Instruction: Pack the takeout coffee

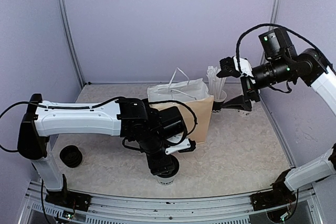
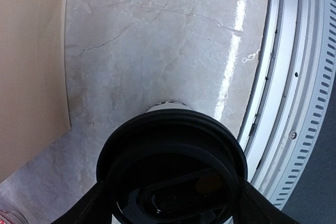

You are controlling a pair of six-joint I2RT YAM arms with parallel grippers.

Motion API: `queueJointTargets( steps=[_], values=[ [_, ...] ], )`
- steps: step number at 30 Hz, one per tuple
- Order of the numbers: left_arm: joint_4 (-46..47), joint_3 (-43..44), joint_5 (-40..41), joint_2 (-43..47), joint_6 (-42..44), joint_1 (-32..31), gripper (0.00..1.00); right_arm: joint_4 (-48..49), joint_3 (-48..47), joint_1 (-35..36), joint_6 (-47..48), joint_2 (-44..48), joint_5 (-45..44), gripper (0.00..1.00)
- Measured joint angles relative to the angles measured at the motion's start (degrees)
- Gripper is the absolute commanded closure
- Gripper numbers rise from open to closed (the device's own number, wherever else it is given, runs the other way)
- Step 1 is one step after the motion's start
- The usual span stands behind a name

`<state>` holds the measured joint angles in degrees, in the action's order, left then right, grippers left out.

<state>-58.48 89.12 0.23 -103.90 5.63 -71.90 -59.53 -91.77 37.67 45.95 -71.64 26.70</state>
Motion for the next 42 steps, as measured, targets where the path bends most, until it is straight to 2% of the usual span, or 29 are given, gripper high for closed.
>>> queueJointTargets(
  steps=[6,11,18,24,30,38,42],
  values=[
    [-1.9,3.2,0.8,2.6,-1.7,-1.6,0.30,1.6,-12.8,-2.7,-3.7,-5.7,-0.1,0.01],
    [-4.2,8.9,1.5,7.8,-3.4,-3.8,0.31,4.8,-21.7,-7.1,-6.8,-13.4,-1.4,0.08],
    [-5.1,17.9,2.8,16.7,-4.4,-5.6,0.31,4.7,-29.5,-8.2,-7.0,-27.2,-0.8,0.17],
    [-5.0,19.2,8.0,23.8,-4.9,-5.2,0.30,0.9,-32.5,-8.2,-4.8,-35.0,4.3,0.19],
    [-4.9,20.0,10.8,26.4,-4.6,-1.7,0.30,-1.7,-32.2,-8.2,-2.4,-36.5,6.8,0.23],
    [-2.8,21.0,11.0,26.6,-1.3,7.4,0.30,-2.1,-33.0,-8.1,-1.6,-41.2,8.1,0.33],
    [-1.0,21.0,10.2,26.6,0.2,11.3,0.30,-2.6,-35.2,-8.0,-1.6,-45.5,8.5,0.44]
  ],
)
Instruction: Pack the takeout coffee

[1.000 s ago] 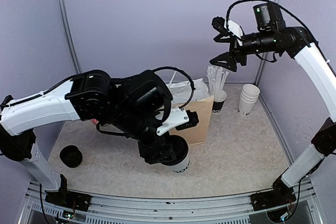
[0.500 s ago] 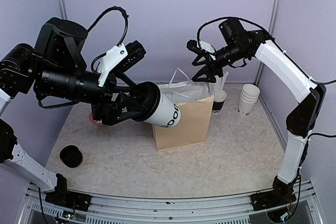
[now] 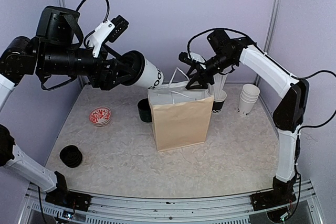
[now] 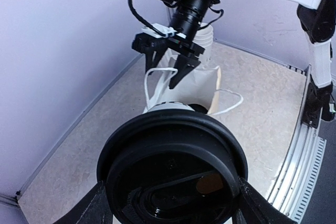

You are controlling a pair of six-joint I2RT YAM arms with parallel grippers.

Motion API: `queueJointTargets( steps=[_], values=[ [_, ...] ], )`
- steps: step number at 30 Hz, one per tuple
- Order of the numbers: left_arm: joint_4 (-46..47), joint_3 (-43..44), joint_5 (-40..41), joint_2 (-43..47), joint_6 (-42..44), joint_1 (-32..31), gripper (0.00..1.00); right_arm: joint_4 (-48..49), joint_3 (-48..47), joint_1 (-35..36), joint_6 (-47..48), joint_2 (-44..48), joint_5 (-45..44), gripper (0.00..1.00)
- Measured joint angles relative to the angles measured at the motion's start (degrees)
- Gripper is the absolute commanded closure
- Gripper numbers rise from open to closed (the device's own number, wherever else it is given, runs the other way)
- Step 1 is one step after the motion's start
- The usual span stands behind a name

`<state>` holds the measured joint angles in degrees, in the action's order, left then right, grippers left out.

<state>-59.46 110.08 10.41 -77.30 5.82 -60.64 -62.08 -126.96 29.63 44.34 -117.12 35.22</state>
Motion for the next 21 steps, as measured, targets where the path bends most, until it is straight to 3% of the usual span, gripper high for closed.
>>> queueJointTargets(
  steps=[5,11,14,21],
  values=[
    [1.6,0.0,-0.1,-1.2,1.1,4.1,0.30,-1.1,-2.2,0.3,0.5,-2.3,1.2,0.74],
    [2.8,-0.9,-1.3,-4.8,2.4,5.4,0.30,-2.7,-3.9,0.6,1.5,-2.5,3.1,0.96],
    [3.0,-1.4,-2.3,-6.8,2.9,5.5,0.30,-3.6,-3.5,0.8,1.9,-2.4,4.0,1.00],
    [3.3,-2.6,-4.0,-10.6,3.6,5.5,0.31,-3.9,1.8,2.4,1.9,0.8,4.0,1.00]
  ],
)
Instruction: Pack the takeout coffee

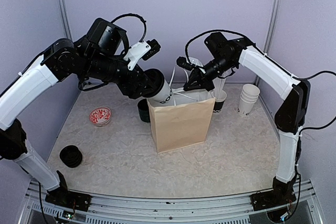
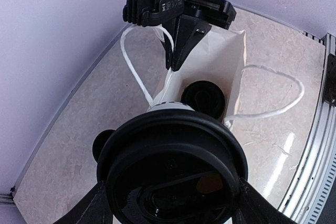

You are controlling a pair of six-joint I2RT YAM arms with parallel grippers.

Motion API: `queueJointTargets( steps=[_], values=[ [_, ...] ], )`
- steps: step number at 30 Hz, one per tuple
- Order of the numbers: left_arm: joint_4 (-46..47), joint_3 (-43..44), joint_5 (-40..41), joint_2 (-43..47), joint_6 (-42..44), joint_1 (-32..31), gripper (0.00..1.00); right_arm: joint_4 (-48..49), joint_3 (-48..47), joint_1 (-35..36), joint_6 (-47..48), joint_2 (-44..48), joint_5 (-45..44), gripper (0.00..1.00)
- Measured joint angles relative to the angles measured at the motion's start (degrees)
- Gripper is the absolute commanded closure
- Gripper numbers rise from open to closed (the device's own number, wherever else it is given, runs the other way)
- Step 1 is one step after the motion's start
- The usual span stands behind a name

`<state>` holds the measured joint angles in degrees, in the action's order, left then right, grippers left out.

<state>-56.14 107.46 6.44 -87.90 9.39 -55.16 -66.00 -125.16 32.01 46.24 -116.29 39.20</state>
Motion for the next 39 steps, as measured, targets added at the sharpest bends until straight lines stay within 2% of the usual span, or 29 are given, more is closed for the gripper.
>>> queueJointTargets(
  steps=[8,15,23,30,39],
  values=[
    [0.0,-0.7,-0.2,-1.2,0.1,-3.2,0.32,1.1,6.4,3.8,-1.3,6.0,-3.4,1.00],
    [-0.5,-0.9,4.0,-2.6,0.2,-8.4,0.33,-0.1,9.1,4.0,-3.3,8.2,-4.9,1.00],
    [-0.5,-1.2,9.4,-4.5,0.6,-13.8,0.33,1.2,16.3,4.0,-5.6,13.4,-6.5,1.00],
    [-3.7,1.4,16.5,-4.5,0.3,-19.4,0.33,1.7,17.0,4.7,-7.4,15.3,-5.8,1.00],
    [-6.1,5.1,18.6,-4.5,0.3,-25.6,0.32,4.5,17.0,5.0,-9.4,16.0,-5.8,1.00]
  ],
)
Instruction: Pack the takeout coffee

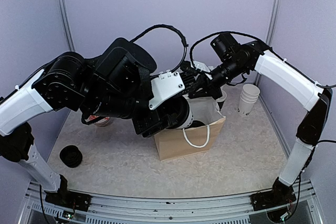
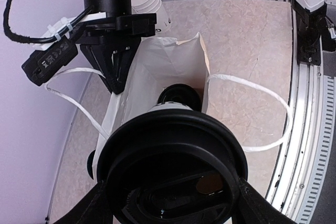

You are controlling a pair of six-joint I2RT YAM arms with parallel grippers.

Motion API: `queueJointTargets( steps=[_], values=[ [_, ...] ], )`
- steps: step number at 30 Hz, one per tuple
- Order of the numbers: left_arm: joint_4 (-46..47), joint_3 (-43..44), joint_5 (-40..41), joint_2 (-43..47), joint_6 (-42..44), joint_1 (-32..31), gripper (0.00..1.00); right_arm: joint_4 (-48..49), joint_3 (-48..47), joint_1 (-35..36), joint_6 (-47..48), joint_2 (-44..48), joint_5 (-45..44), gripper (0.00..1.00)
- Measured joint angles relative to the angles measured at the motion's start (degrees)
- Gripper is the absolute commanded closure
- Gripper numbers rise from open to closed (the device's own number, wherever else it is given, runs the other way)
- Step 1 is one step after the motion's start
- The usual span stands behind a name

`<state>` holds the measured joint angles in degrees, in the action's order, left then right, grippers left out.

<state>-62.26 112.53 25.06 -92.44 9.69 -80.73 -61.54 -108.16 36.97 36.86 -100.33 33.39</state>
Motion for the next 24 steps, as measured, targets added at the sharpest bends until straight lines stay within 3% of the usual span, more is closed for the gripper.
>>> queueJointTargets(
  steps=[14,24],
  values=[
    [0.0,0.3,0.6,-5.0,0.6,4.2,0.33,0.6,4.3,2.8,-0.1,7.0,0.2,1.00],
    [-0.4,-2.4,1.0,-6.7,0.7,3.0,0.35,0.6,9.3,5.6,1.4,12.1,1.2,1.00]
  ],
)
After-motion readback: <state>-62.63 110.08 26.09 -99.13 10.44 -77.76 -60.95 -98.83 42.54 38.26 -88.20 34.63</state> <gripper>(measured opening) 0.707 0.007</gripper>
